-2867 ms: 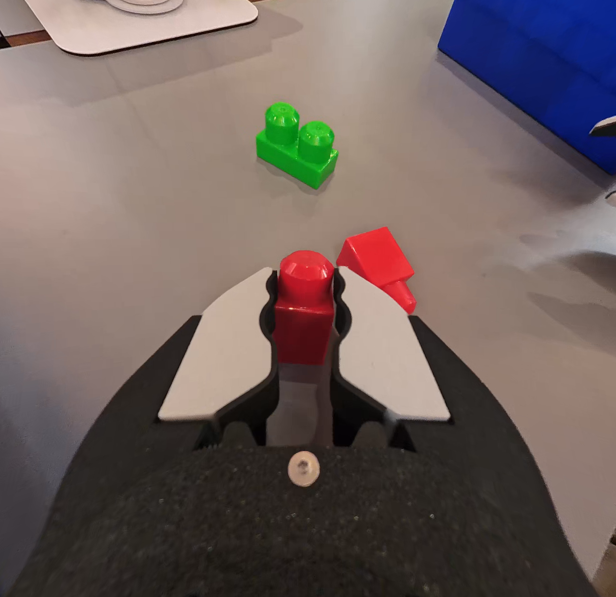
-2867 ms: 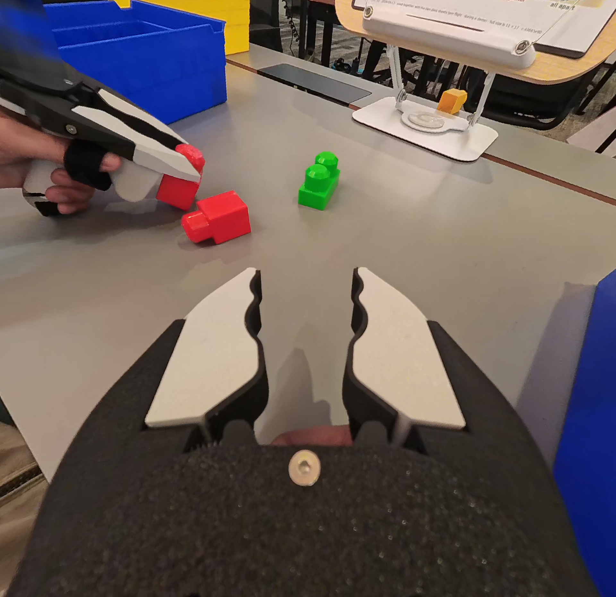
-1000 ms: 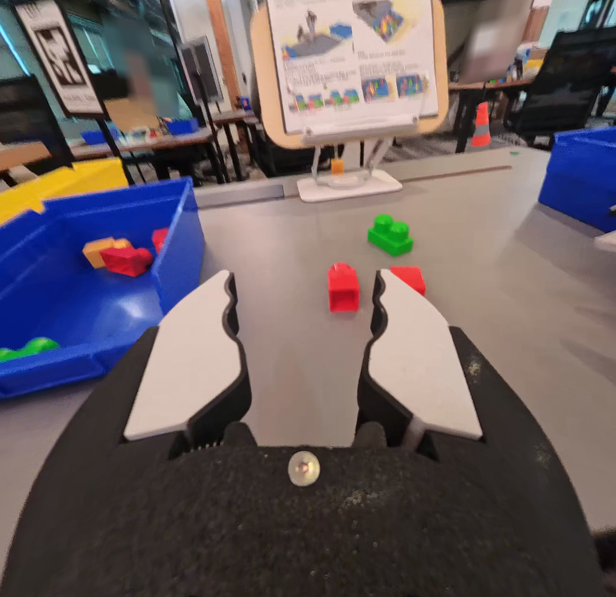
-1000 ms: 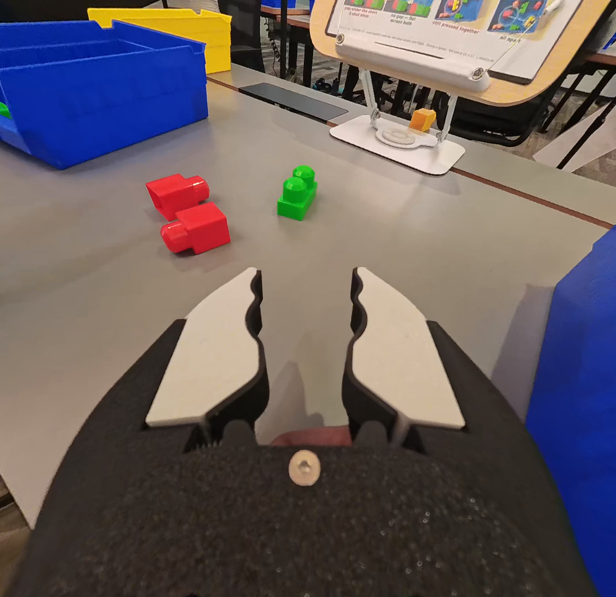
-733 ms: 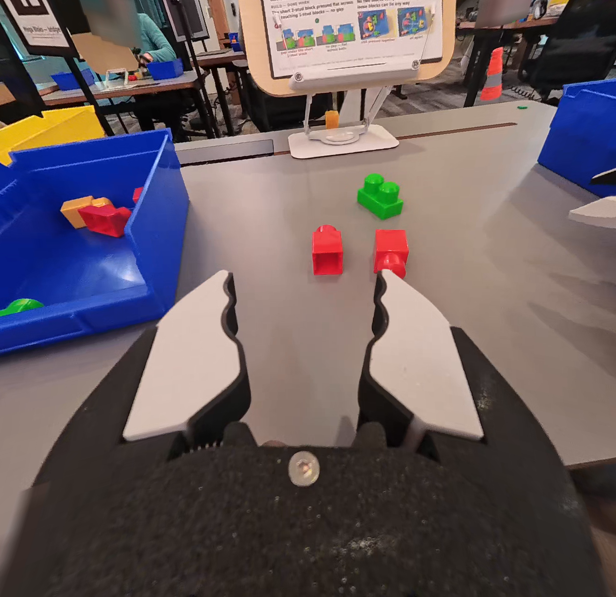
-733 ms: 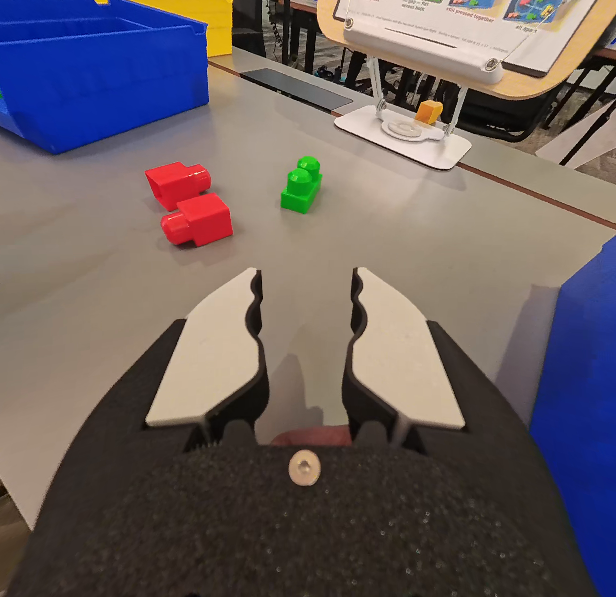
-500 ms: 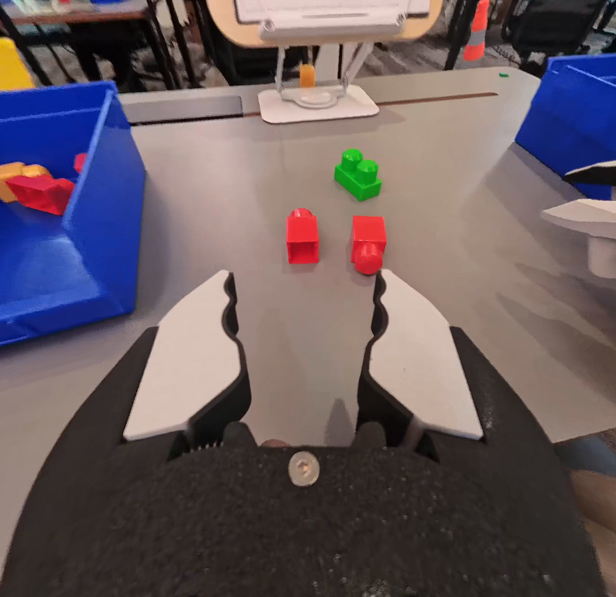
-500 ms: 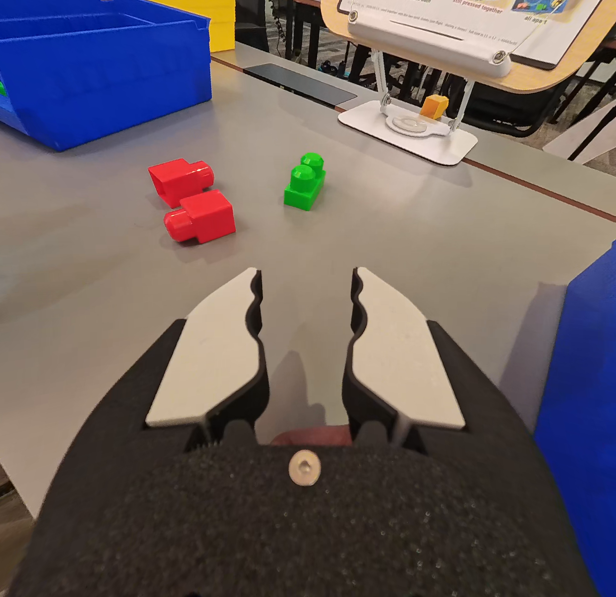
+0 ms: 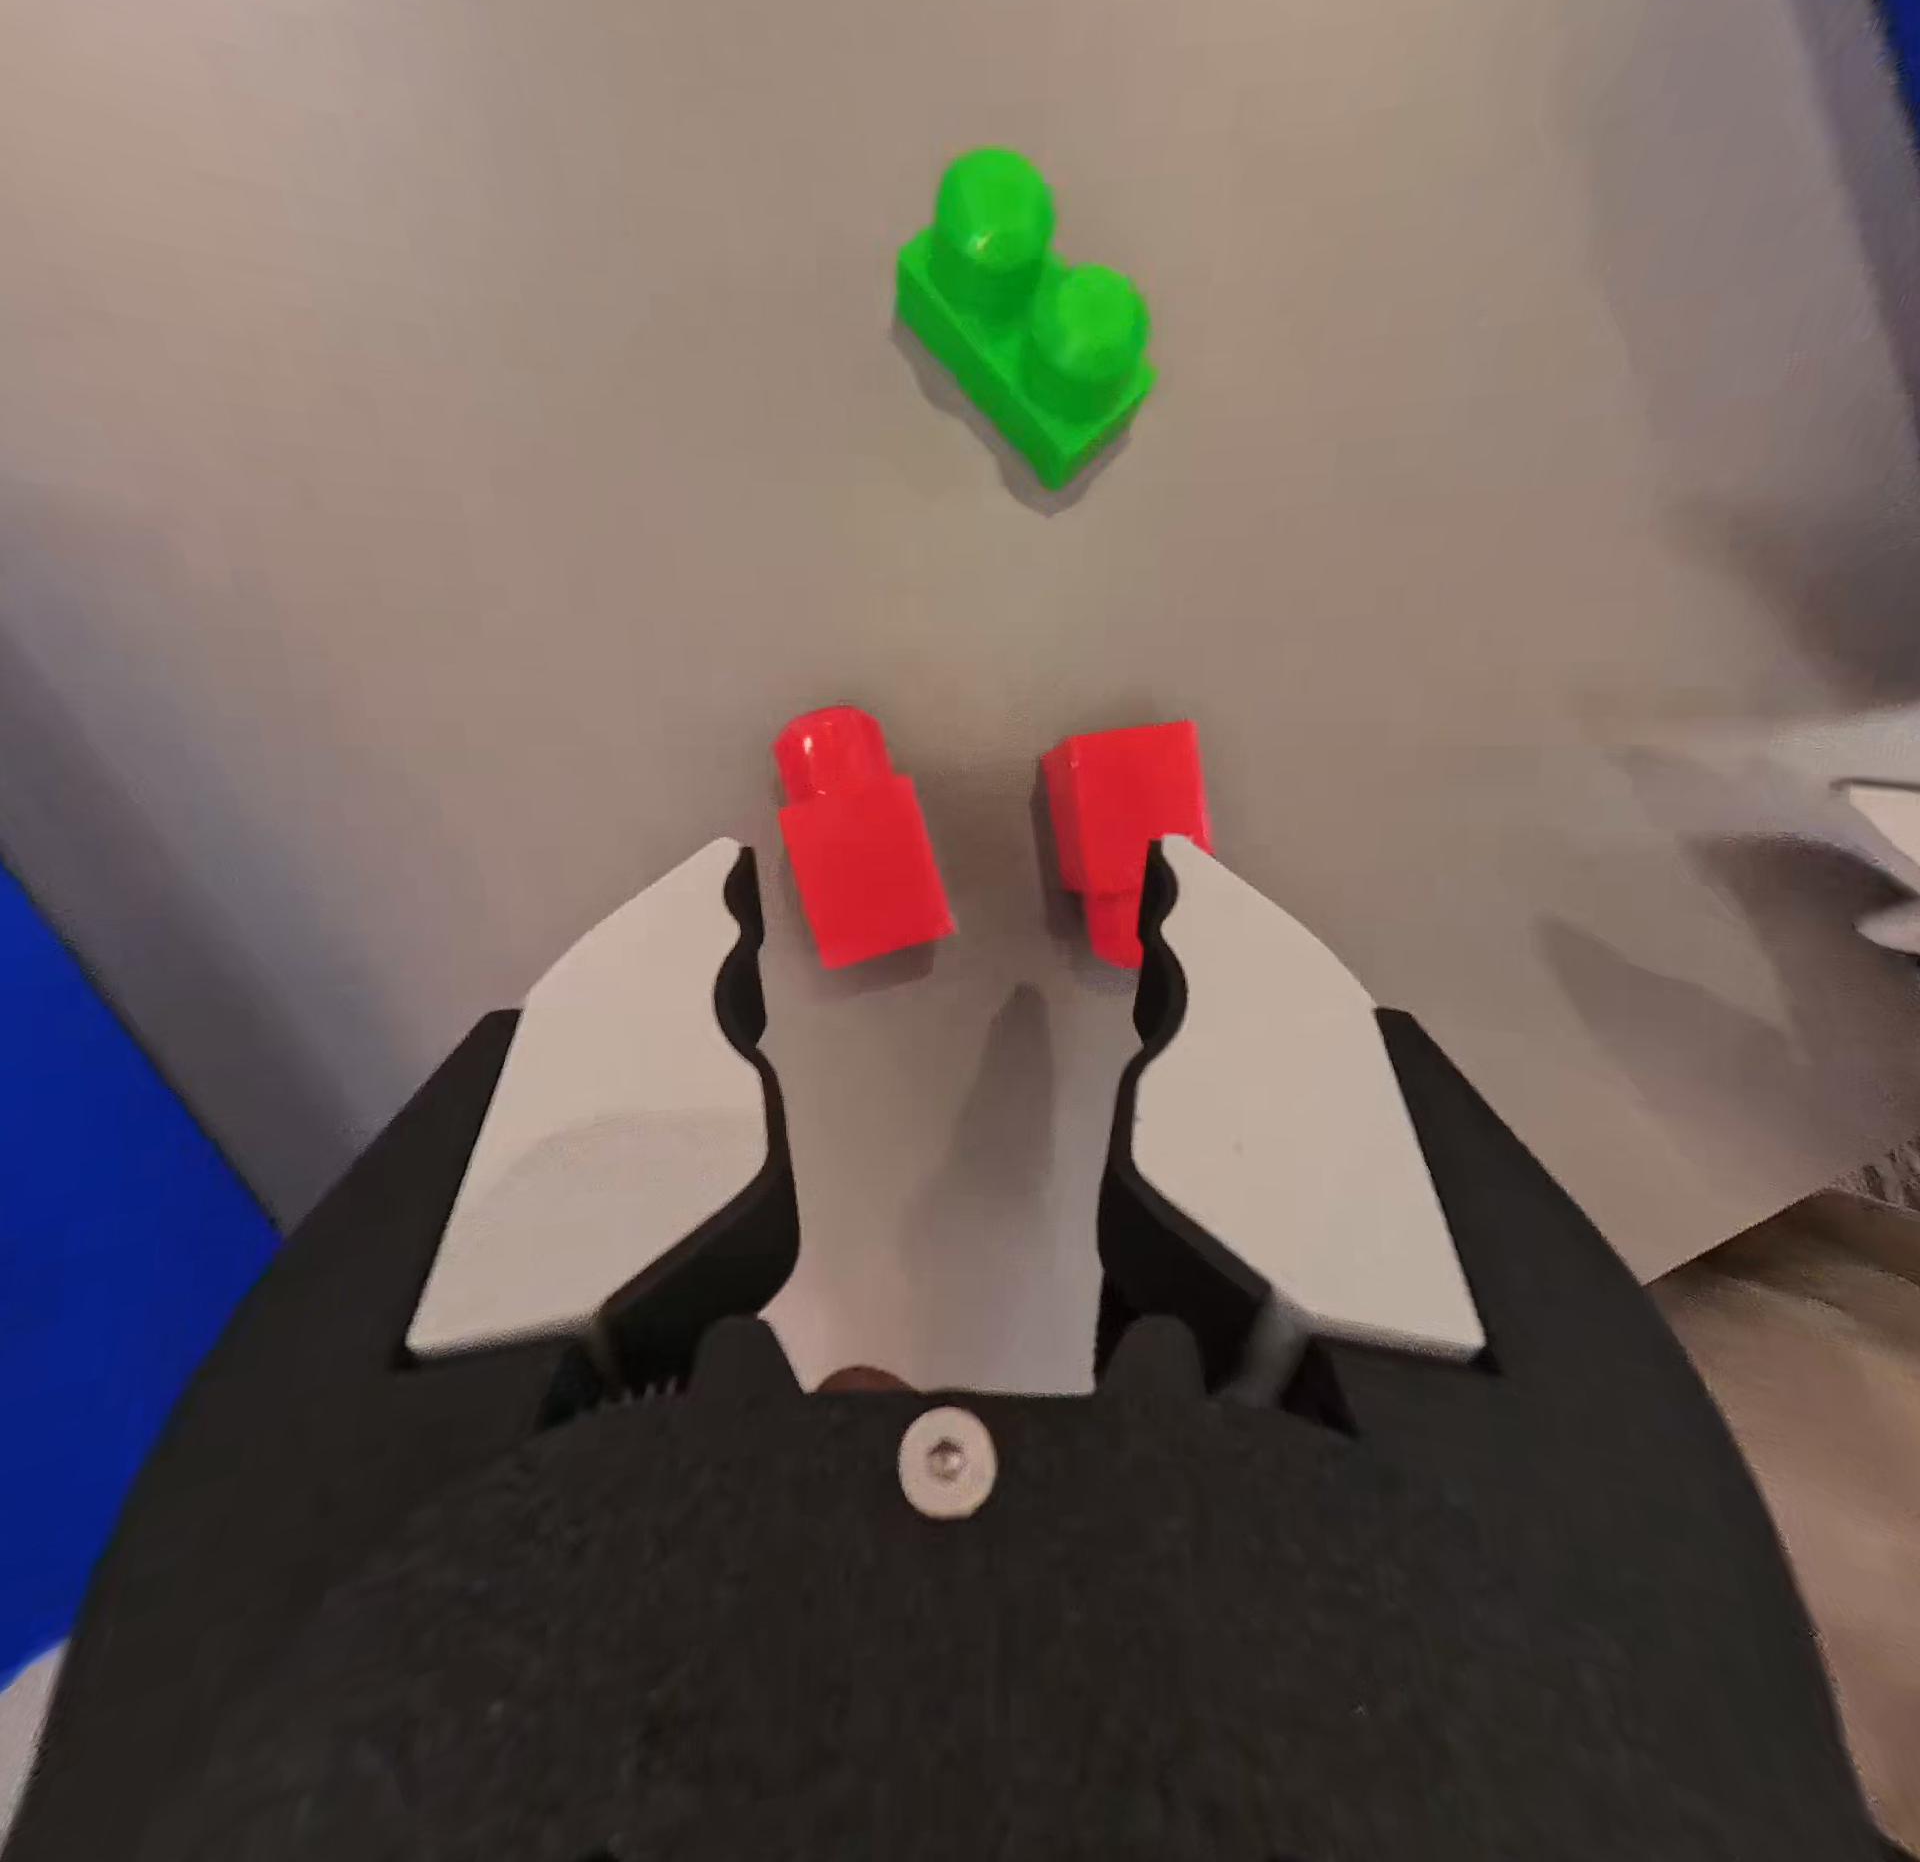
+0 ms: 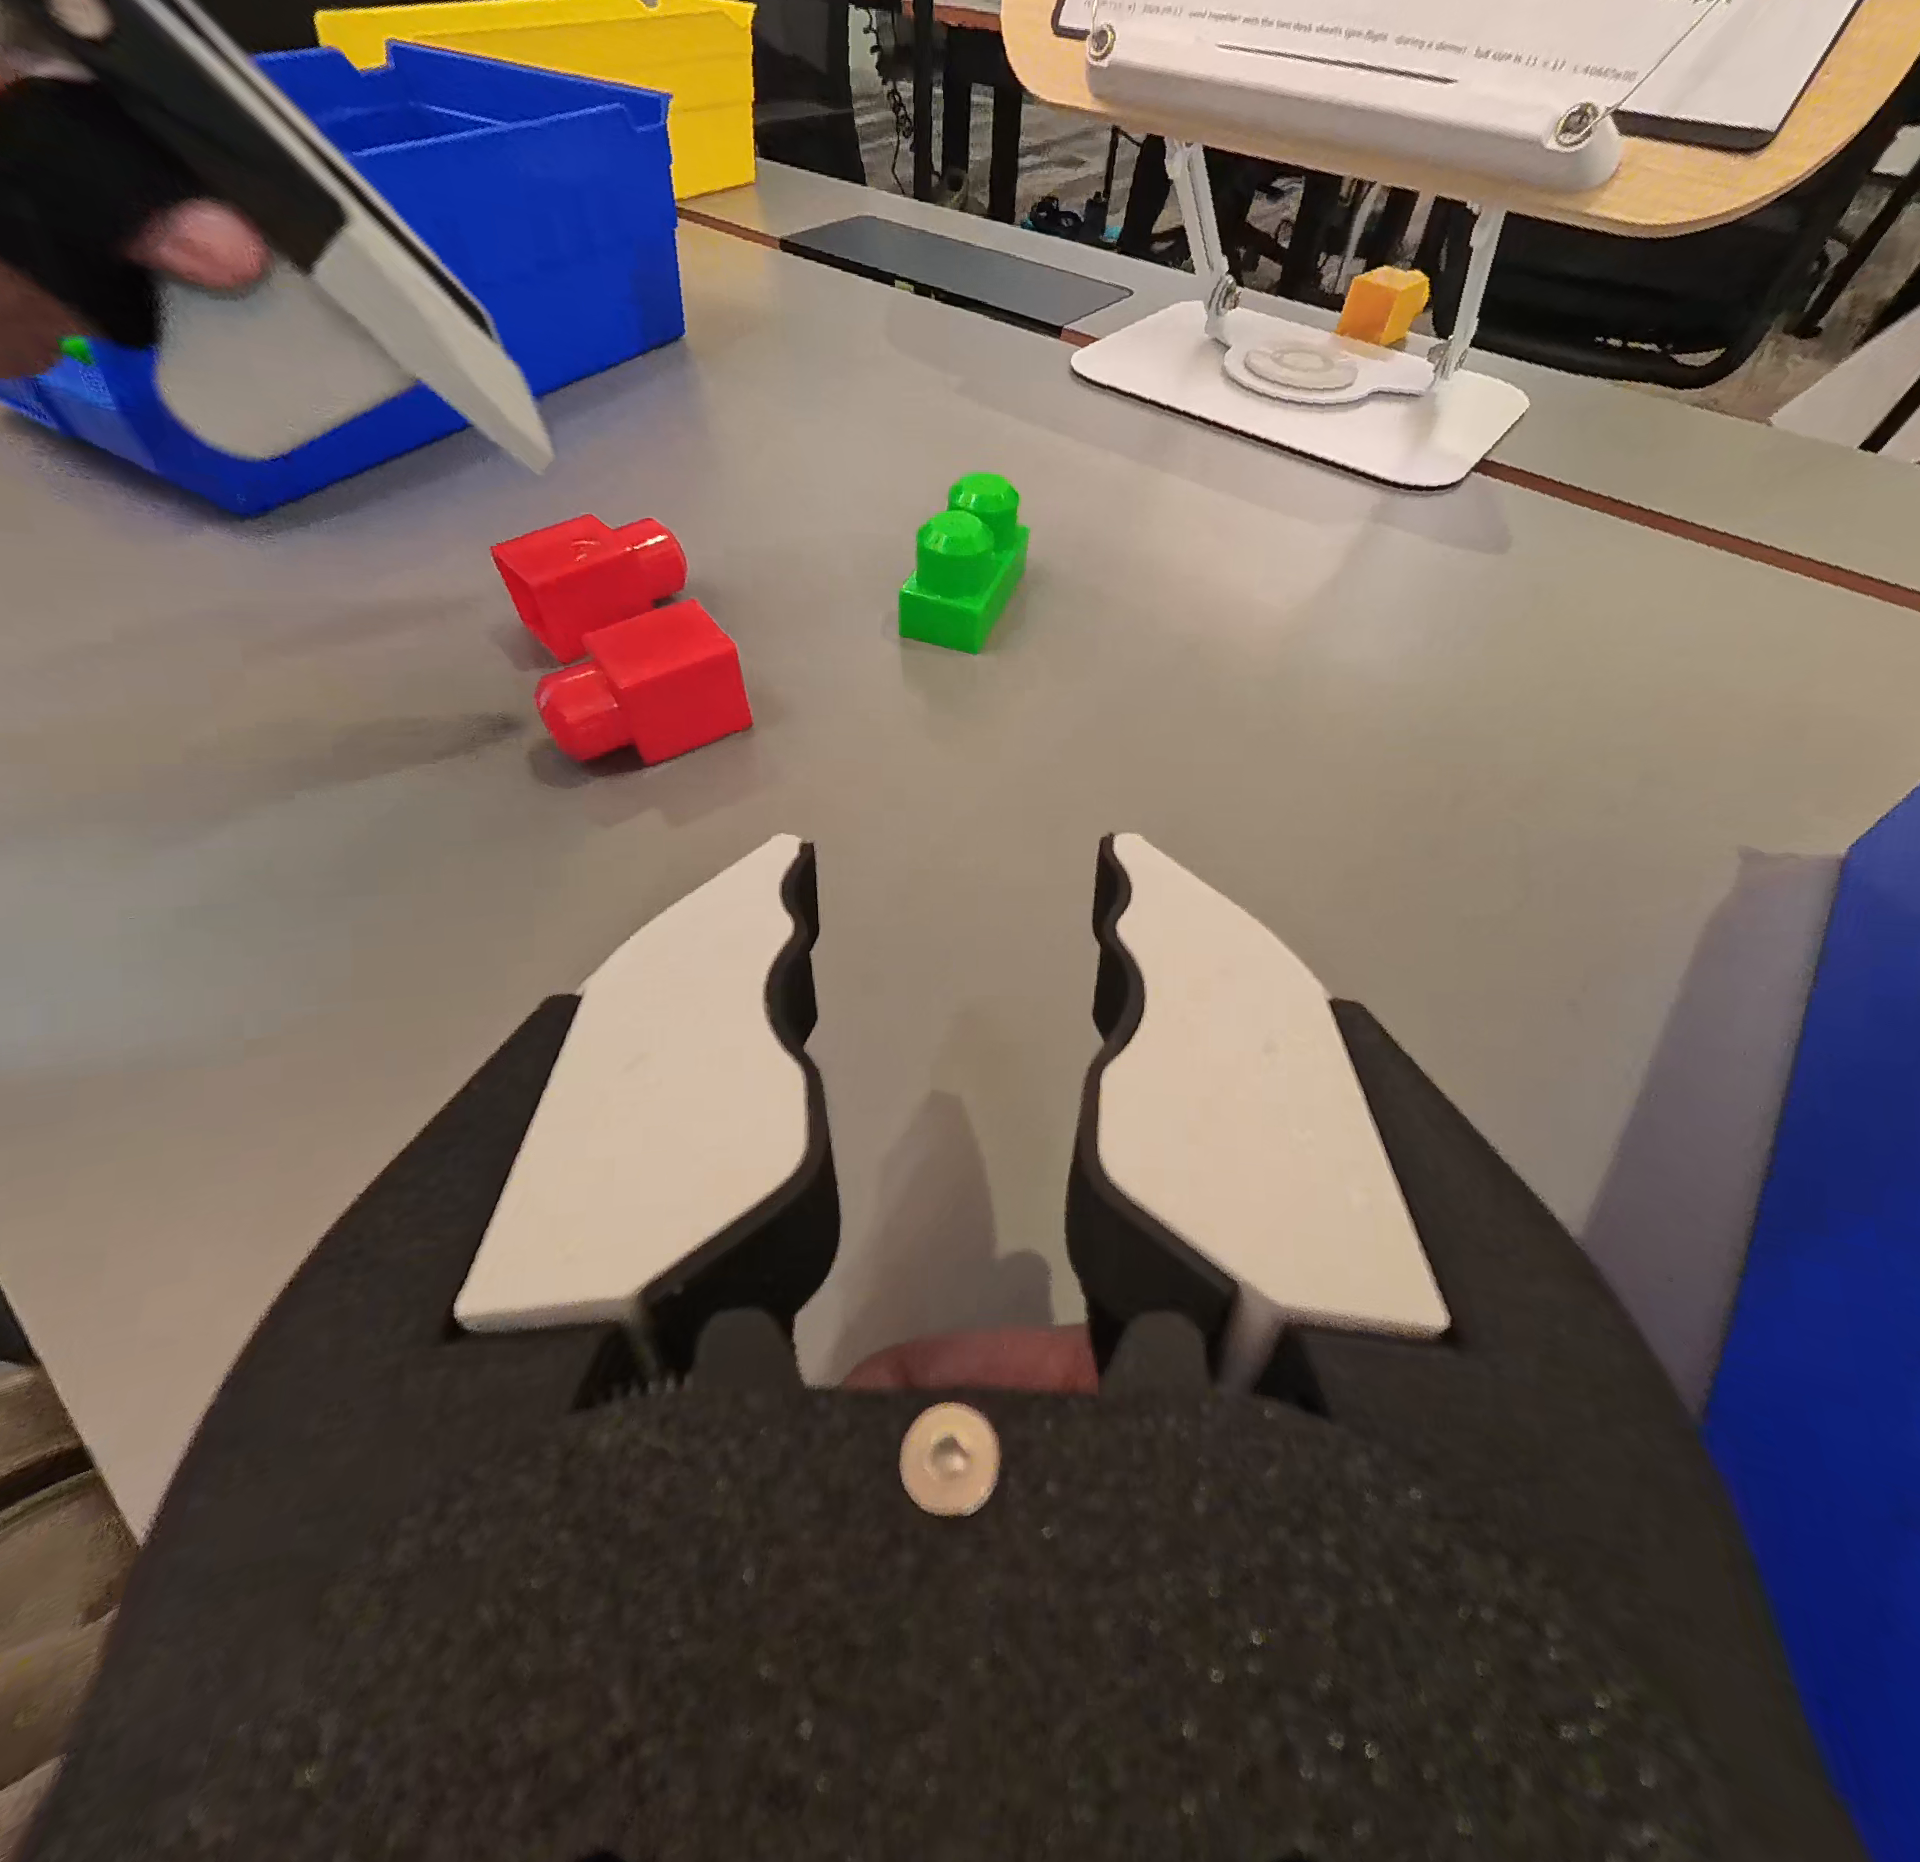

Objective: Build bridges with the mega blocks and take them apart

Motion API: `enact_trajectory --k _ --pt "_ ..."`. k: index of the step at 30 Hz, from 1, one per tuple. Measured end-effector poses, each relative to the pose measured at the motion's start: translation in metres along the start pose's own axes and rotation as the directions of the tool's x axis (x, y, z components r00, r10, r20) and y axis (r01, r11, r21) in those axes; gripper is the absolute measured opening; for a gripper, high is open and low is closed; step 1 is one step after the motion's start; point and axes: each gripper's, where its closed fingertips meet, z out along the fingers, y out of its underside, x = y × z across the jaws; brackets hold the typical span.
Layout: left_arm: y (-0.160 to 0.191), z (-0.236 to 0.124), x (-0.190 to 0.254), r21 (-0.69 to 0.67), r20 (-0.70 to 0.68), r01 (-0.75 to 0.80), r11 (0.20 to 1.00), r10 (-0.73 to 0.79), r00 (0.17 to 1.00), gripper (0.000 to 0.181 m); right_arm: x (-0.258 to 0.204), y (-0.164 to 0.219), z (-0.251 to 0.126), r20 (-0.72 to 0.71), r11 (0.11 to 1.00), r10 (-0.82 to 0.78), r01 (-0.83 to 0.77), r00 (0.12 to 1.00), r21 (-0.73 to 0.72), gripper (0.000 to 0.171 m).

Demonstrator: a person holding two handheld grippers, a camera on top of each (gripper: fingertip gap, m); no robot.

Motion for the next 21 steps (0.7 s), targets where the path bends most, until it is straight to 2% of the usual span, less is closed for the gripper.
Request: enact_trajectory --k 4,9,16,21 --pt "-0.009 0.015 -0.020 -0.155 0.036 0.048 0.987 -0.043 0.998 0.065 0.001 -0.001 -0.002 -0.003 1.000 -0.006 0.006 1.000 0.005 0.051" --pt "-0.007 0.034 -0.026 -0.319 0.065 0.105 0.942 -0.089 0.994 0.064 0.000 -0.004 -0.005 0.008 1.000 0.000 -0.001 1.000 0.016 0.051" --pt "0.000 0.062 -0.022 -0.459 0.078 0.197 0.866 -0.181 0.980 0.062 0.001 -0.010 -0.011 0.008 0.999 0.003 -0.003 1.000 0.037 0.051" --pt "0.004 0.067 -0.030 -0.495 0.127 0.198 0.846 -0.155 0.980 0.055 0.004 -0.013 -0.013 0.004 0.999 0.005 -0.005 1.000 0.045 0.050"
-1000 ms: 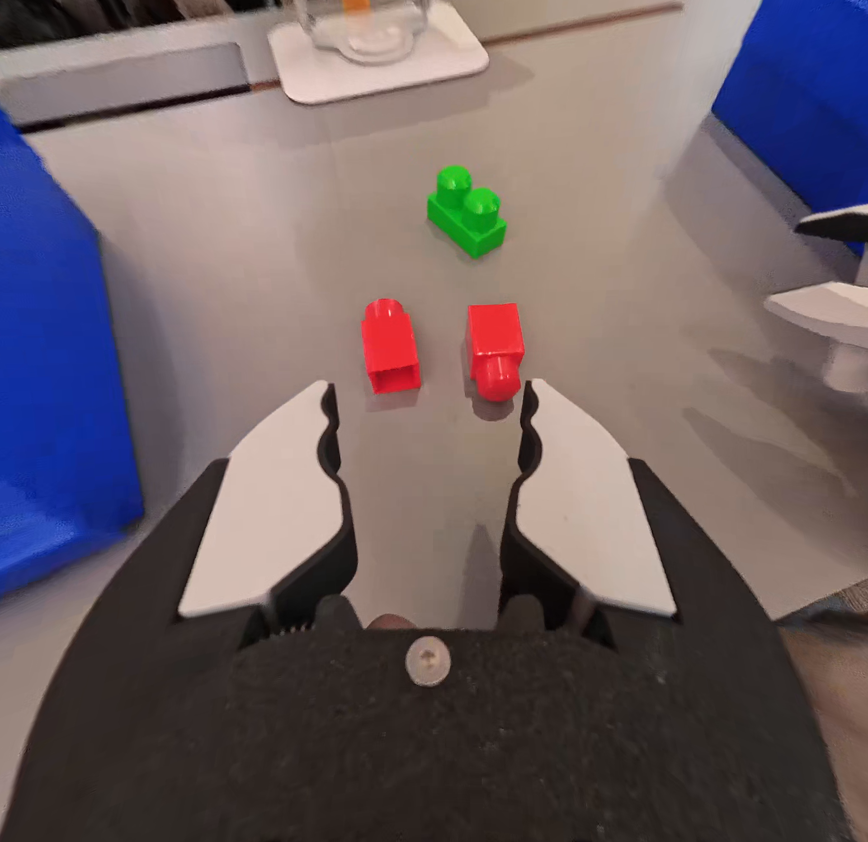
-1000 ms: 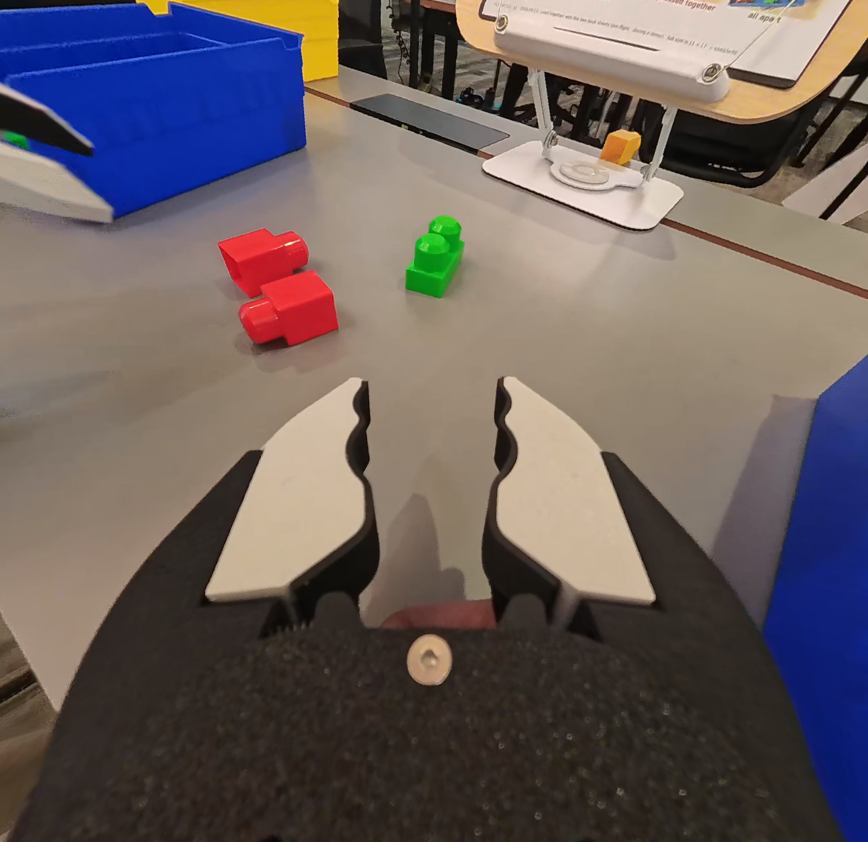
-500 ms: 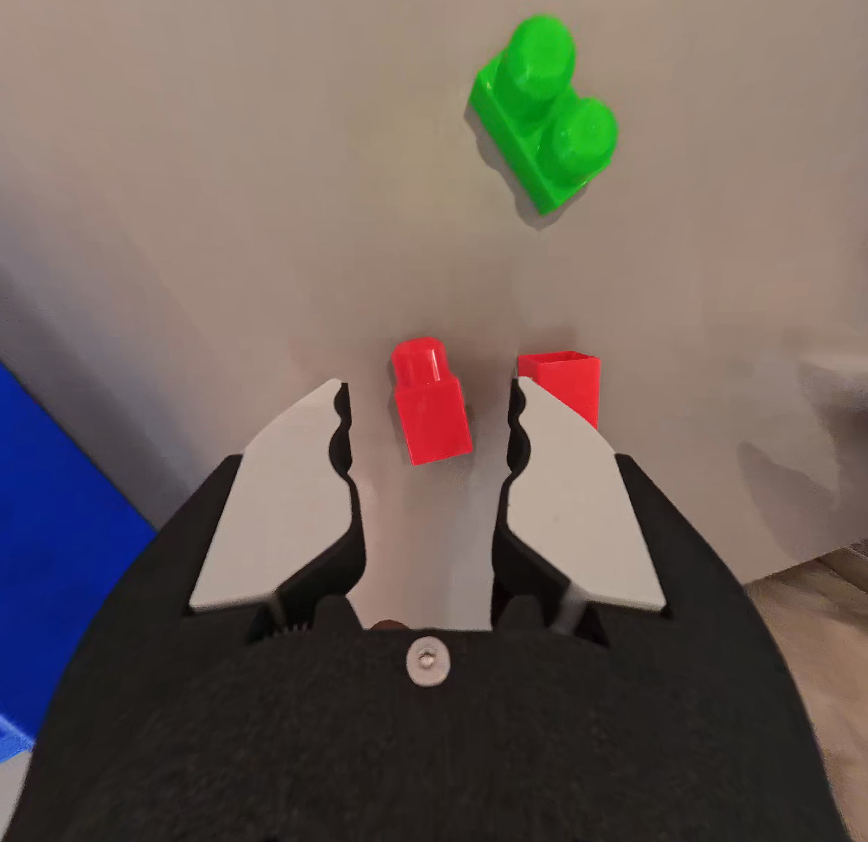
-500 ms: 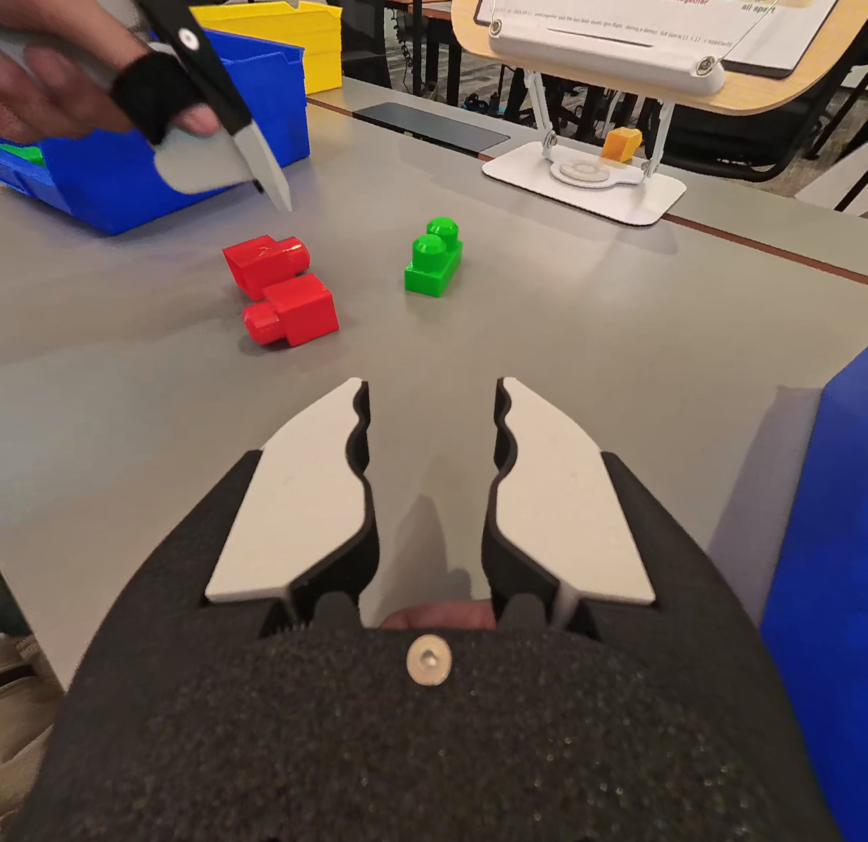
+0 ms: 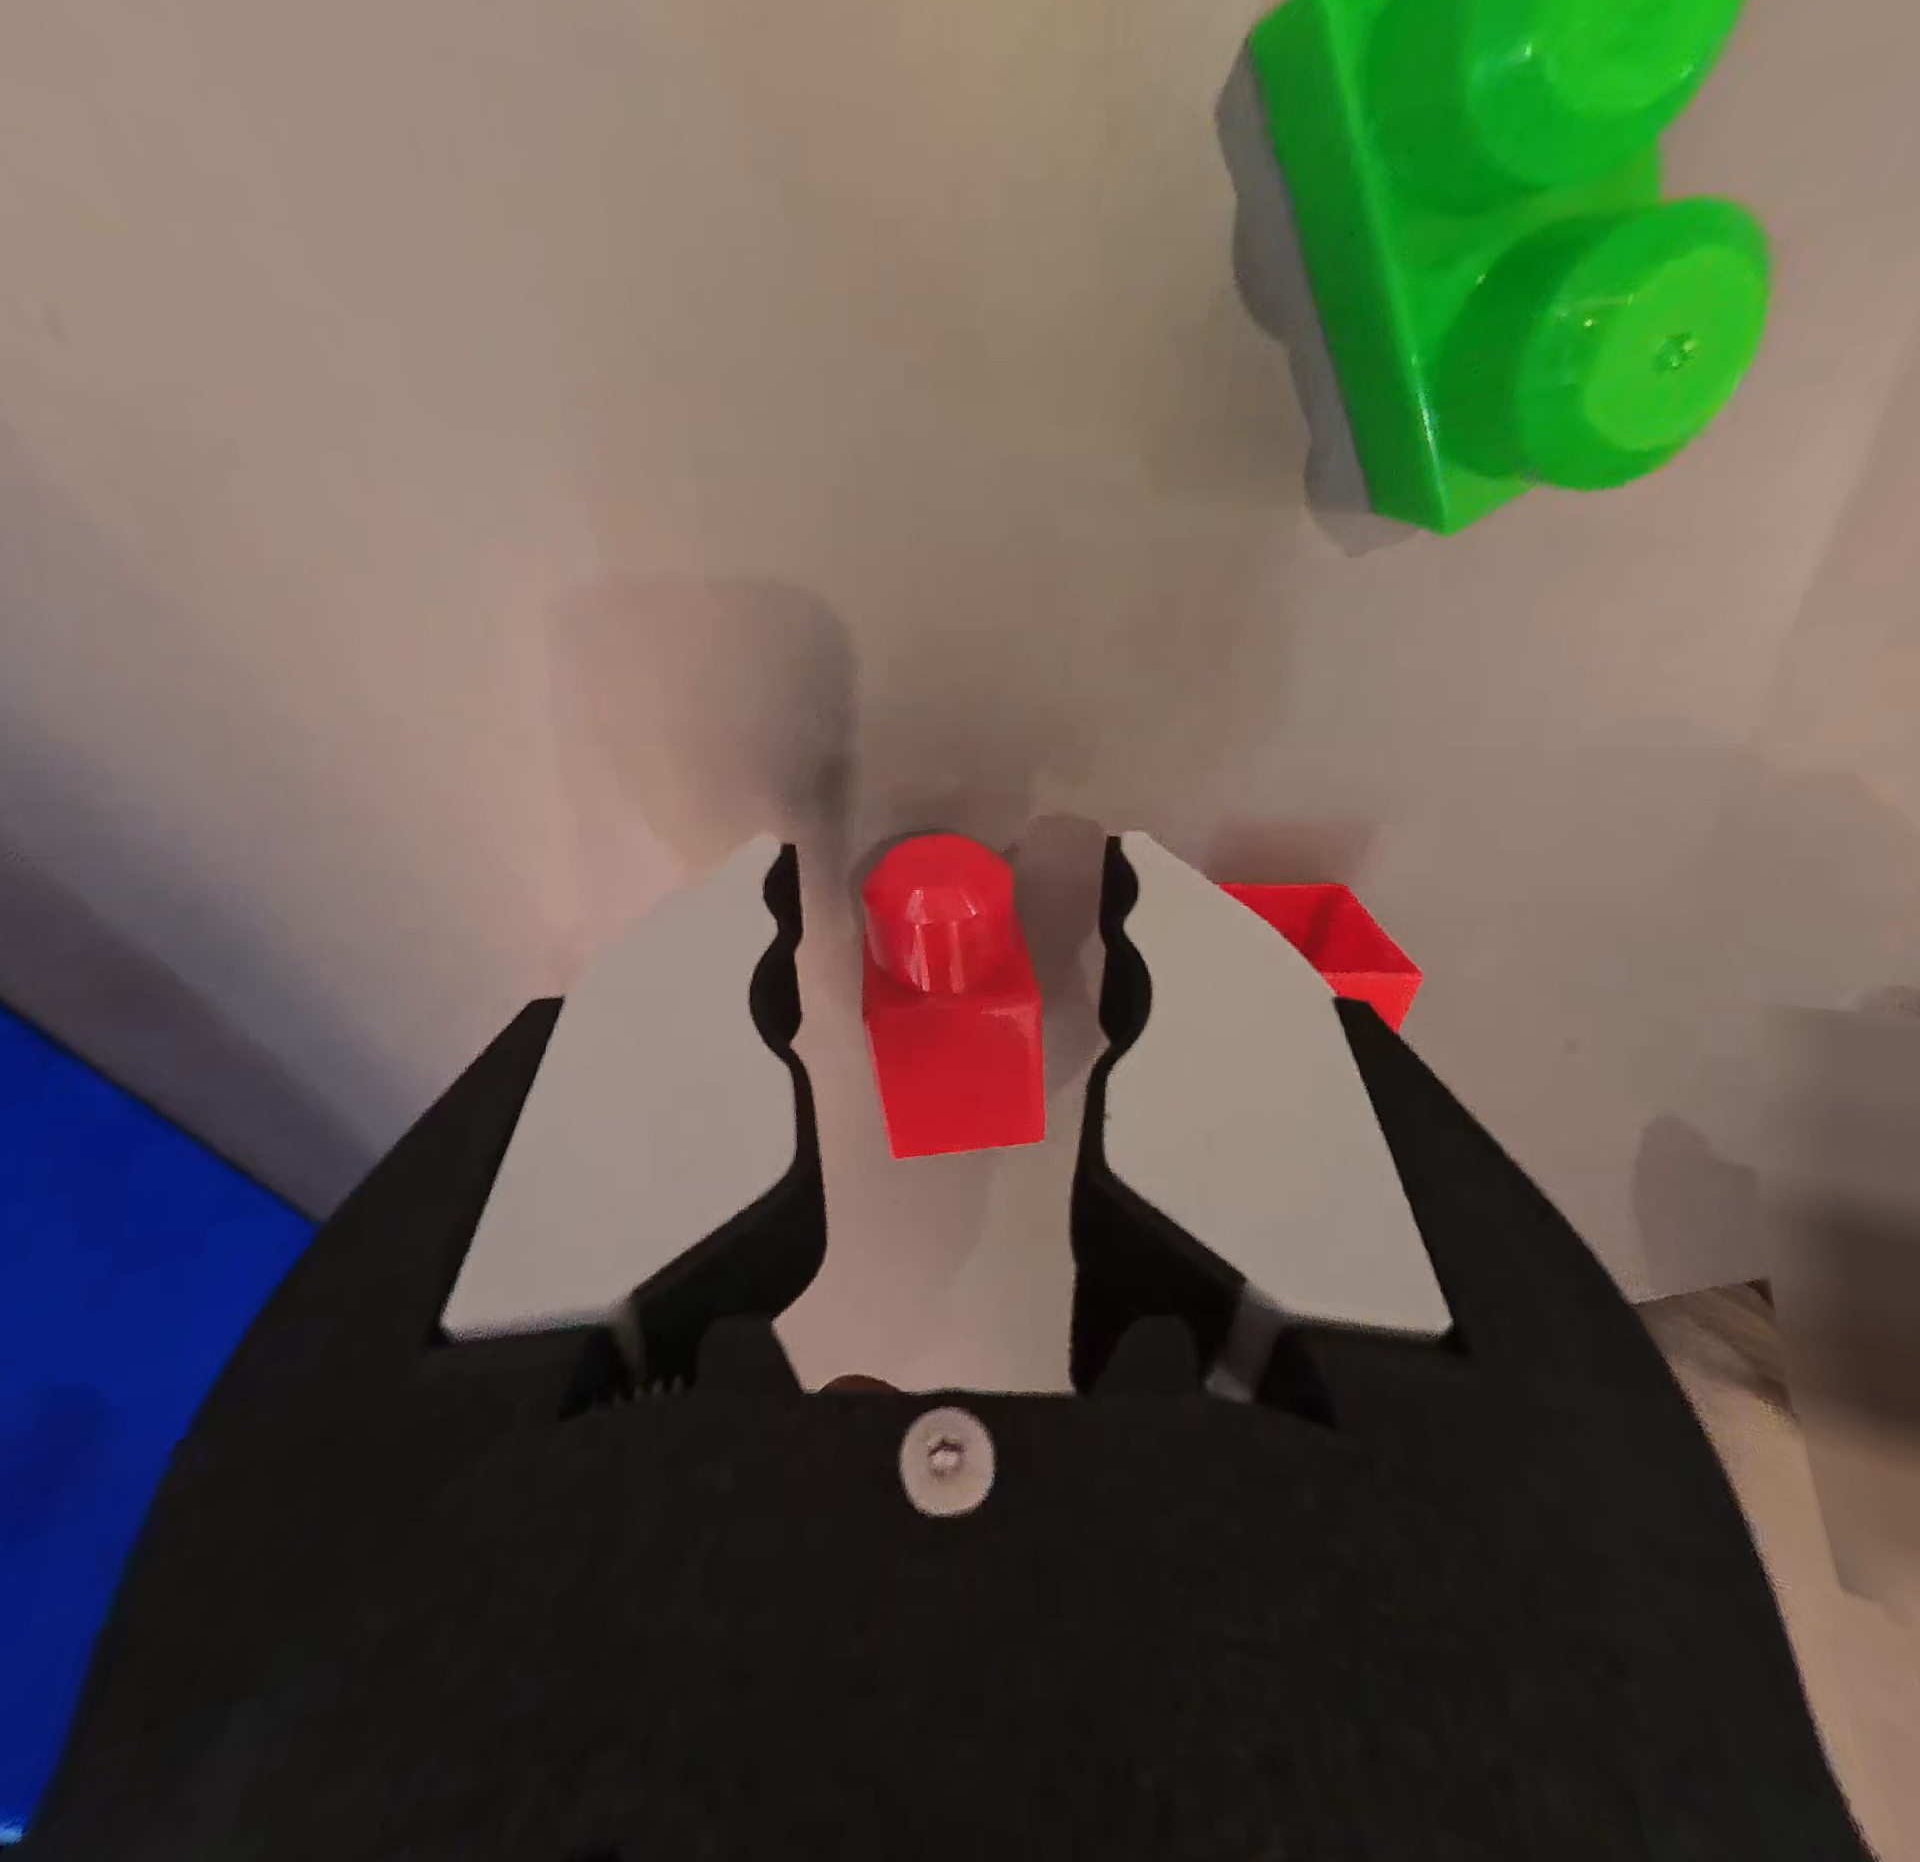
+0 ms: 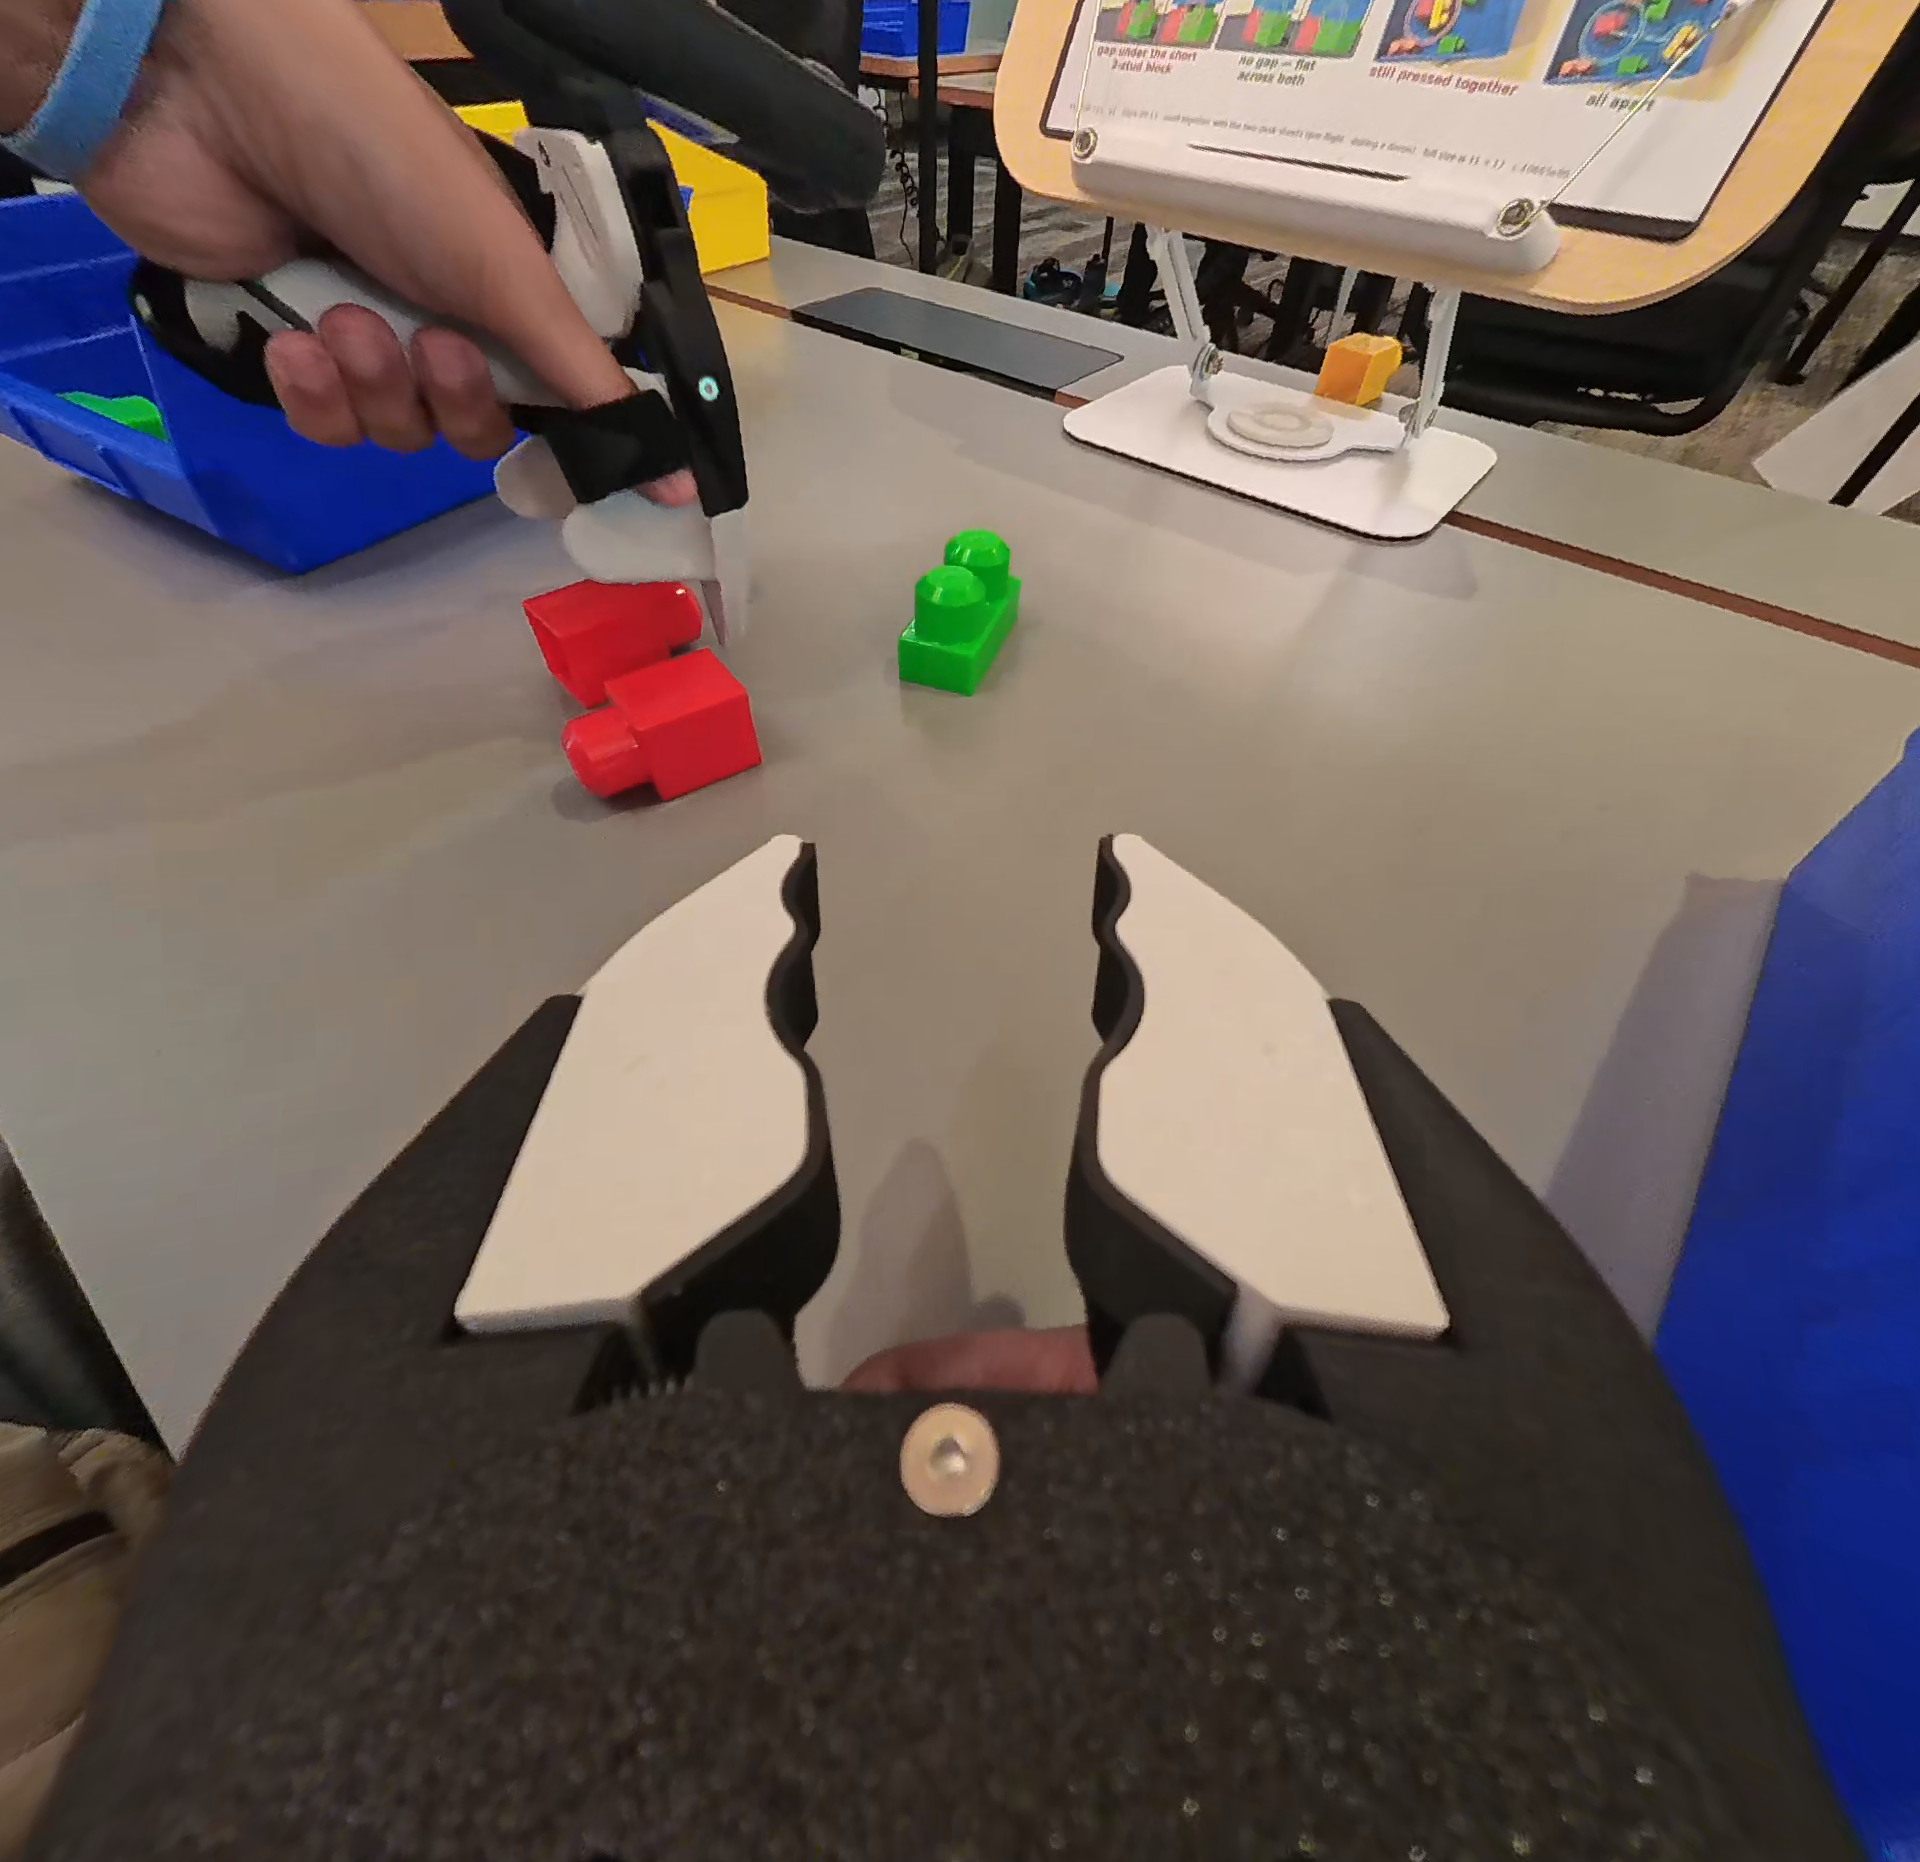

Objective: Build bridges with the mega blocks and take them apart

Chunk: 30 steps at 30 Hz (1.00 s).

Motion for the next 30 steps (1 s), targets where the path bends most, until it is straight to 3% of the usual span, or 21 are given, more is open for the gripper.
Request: enact_trajectory --k 7,10,24,30 --pt "0.006 0.005 0.000 -0.013 -0.007 0.020 1.000 -0.020 1.000 0.044 -0.001 0.002 0.002 0.005 1.000 0.000 0.000 1.000 -0.008 0.051" --pt "0.004 0.009 -0.002 0.004 0.001 0.020 1.000 -0.020 1.000 0.029 -0.002 0.002 0.003 0.005 1.000 -0.007 0.007 1.000 -0.011 0.051" --pt "0.002 0.006 -0.010 0.058 0.004 -0.038 0.998 0.038 0.999 0.029 -0.005 0.004 0.005 0.011 1.000 -0.009 0.009 1.000 -0.019 0.051" --pt "-0.015 -0.019 -0.003 0.263 -0.049 -0.104 0.959 0.121 0.991 0.029 -0.004 0.003 0.004 0.008 1.000 -0.012 0.012 1.000 -0.017 0.051"
